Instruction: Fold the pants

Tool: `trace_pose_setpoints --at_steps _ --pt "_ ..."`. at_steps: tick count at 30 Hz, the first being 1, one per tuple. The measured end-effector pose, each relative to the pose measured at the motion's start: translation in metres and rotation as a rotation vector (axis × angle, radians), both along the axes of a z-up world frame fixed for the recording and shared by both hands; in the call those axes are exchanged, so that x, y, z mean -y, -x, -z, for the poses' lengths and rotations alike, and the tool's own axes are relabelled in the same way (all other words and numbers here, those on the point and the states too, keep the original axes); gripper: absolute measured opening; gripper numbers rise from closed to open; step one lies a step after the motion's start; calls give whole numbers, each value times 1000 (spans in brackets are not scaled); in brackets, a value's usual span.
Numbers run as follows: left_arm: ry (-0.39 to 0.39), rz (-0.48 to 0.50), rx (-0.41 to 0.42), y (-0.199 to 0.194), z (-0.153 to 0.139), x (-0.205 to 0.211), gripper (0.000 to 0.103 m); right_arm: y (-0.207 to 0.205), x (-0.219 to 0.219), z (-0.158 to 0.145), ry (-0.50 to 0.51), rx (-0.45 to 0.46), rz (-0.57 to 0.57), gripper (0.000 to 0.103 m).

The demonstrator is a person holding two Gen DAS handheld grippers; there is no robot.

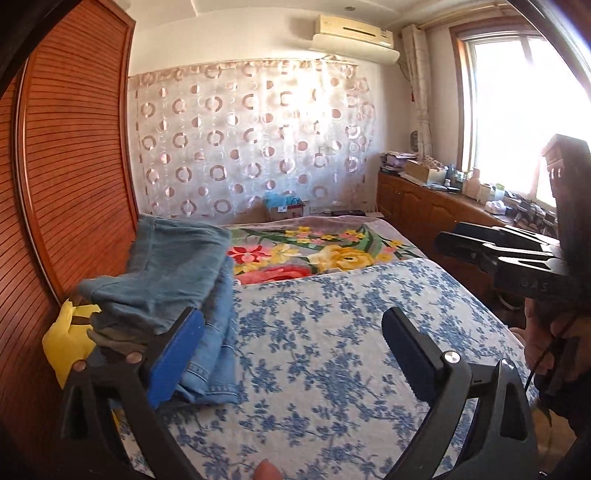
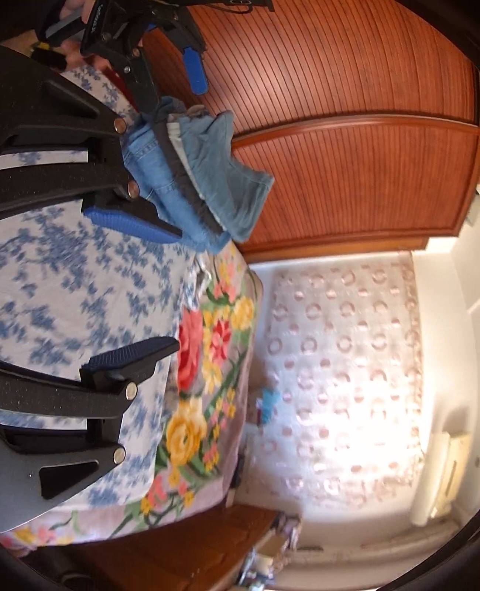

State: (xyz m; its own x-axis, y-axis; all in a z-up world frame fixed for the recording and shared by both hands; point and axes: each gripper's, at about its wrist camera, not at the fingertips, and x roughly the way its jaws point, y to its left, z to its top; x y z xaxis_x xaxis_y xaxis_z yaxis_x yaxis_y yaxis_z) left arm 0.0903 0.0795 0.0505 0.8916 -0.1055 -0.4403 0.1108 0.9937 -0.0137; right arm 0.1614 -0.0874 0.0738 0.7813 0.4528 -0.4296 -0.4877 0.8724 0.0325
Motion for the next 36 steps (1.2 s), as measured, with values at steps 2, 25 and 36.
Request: trace_pose_setpoints --at_steps 2,25,36 --pt "2 7 -1 9 1 13 98 21 14 -1 0 24 48 67" --pt "28 0 20 80 -9 53 98 134 88 17 -38 48 264 76" --pt "21 -11 7 81 -5 52 98 140 87 23 -33 44 269 76"
